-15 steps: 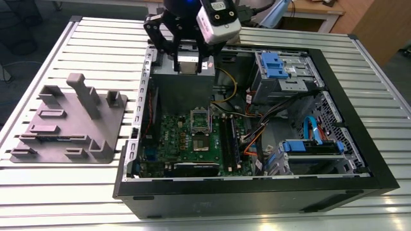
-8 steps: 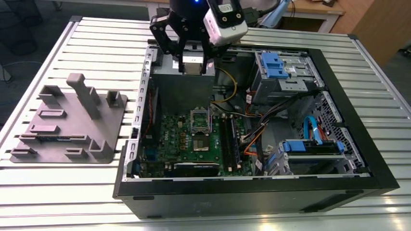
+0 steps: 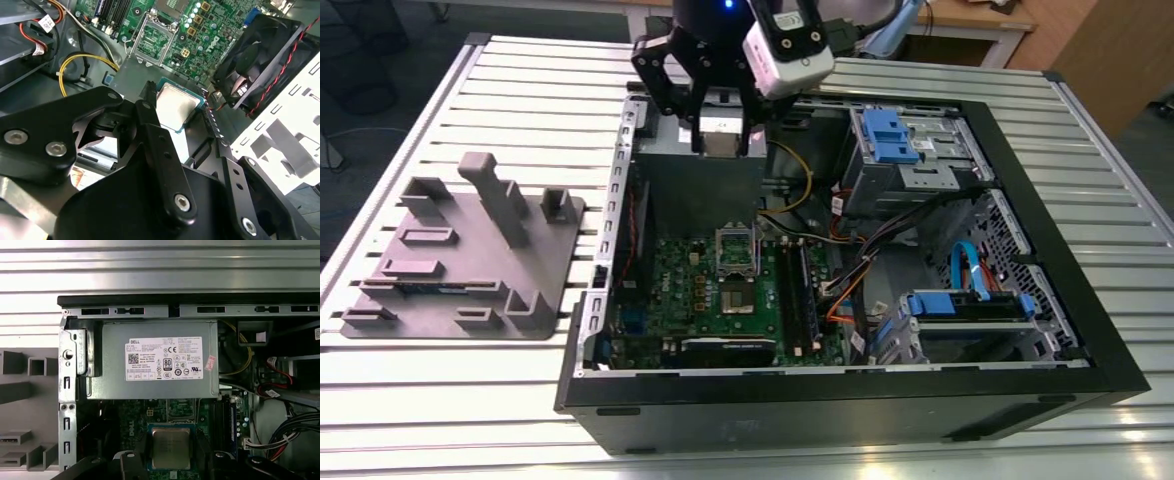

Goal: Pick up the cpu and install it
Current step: 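Pick up the cpu and move it towards the insertion slot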

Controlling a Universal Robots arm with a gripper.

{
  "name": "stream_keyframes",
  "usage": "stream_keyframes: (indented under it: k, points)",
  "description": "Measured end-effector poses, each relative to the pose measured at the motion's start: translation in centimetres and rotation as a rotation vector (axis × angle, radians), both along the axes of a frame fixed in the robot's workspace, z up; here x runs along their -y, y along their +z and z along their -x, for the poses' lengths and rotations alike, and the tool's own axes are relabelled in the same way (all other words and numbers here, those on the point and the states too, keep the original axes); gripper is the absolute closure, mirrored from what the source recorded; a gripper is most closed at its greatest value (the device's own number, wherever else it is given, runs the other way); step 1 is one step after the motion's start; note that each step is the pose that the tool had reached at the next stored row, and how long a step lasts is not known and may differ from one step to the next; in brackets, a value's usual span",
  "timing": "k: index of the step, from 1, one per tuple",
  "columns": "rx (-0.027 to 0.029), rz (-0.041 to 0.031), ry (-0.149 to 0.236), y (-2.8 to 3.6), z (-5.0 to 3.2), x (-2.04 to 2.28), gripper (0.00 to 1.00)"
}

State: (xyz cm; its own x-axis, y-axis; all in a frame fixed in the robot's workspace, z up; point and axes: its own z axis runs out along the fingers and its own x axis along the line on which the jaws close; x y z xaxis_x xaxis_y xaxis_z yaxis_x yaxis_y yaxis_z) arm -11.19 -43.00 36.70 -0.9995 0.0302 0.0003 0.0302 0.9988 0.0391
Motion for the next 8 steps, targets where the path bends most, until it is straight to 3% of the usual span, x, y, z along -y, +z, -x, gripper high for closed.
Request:
stream_keyframes:
  k: [4,8]
  points:
    - [0.0000,-0.0001,0.000,-0.24,0.00,0.39,0.53]
    - [-0.0001,0.0000,0.000,-0.44,0.00,1.05,0.53]
